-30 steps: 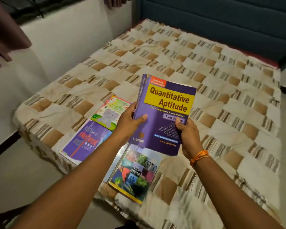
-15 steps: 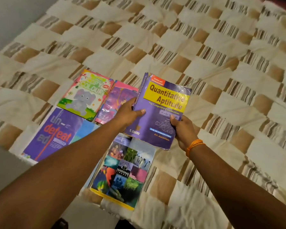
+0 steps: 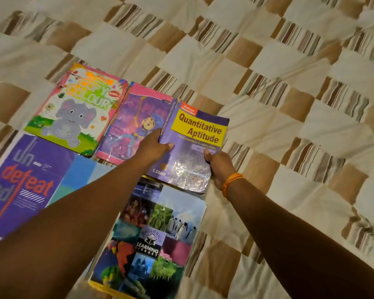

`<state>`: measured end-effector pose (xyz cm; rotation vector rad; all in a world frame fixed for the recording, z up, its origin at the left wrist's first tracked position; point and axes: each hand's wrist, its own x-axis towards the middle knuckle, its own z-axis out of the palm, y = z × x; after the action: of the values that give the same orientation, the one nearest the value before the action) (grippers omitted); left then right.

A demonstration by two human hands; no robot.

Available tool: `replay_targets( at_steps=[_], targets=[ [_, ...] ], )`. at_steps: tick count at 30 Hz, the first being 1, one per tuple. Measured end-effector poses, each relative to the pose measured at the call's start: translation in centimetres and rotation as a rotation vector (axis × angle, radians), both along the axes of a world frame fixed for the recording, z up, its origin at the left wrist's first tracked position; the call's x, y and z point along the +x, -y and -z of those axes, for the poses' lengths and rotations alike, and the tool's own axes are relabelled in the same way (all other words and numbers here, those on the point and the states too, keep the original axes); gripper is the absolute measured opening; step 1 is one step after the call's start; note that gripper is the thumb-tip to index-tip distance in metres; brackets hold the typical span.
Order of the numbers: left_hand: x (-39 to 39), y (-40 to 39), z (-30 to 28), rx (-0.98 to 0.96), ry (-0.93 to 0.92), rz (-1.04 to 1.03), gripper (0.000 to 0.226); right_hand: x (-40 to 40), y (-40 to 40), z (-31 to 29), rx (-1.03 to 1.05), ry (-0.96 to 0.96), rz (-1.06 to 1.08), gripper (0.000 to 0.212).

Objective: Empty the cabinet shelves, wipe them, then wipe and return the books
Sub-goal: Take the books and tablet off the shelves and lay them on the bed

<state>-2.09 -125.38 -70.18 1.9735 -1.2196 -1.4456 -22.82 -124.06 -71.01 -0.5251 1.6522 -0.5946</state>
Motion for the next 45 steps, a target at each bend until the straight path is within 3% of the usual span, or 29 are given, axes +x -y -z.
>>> replay_targets(
  at_steps=[6, 10, 15, 19, 22, 28, 37, 45],
  targets=[
    [-1.3, -1.3, 0.8, -0.061, 0.229, 0.009, 0.061, 0.7, -0.8, 1.3, -0.017, -0.048, 0.006, 0.023],
    [-2.6, -1.8, 0.1, -0.055, 0.337, -0.050, 0.037, 0.2, -1.0, 1.3, 0.033, -0.086, 0.063, 0.014],
    [-3.2, -2.4, -1.1, -0.051, 0.454, 0.012, 0.027, -0.5, -0.8, 0.8, 0.084, -0.293, -0.026, 0.029],
    [-3.5, -3.1, -2.5, -0.088, 0.416, -0.050, 0.011, -1.0, -0.9, -0.9, 0.094, -0.481, -0.236, 0.044],
    [-3.5, -3.1, -4.6, -0.060, 0.308, -0.118, 0.030, -1.4, -1.1, -3.1, 0.090, -0.521, -0.181, 0.039],
    [-3.3, -3.8, -11.5, -0.113, 0.165, -0.107, 0.042, -0.4, -1.7, -12.0, -0.083, -0.169, 0.032, 0.011],
    [-1.0, -6.9, -26.4, -0.271, 0.144, -0.162, 0.032, 0.5, -4.7, -28.3, -0.308, 0.060, -0.070, 0.007],
    [2.6, -14.5, -38.0, -0.431, 0.043, -0.410, 0.026, 0.8, -9.3, -40.2, -0.442, 0.275, -0.035, 0.009]
  ],
)
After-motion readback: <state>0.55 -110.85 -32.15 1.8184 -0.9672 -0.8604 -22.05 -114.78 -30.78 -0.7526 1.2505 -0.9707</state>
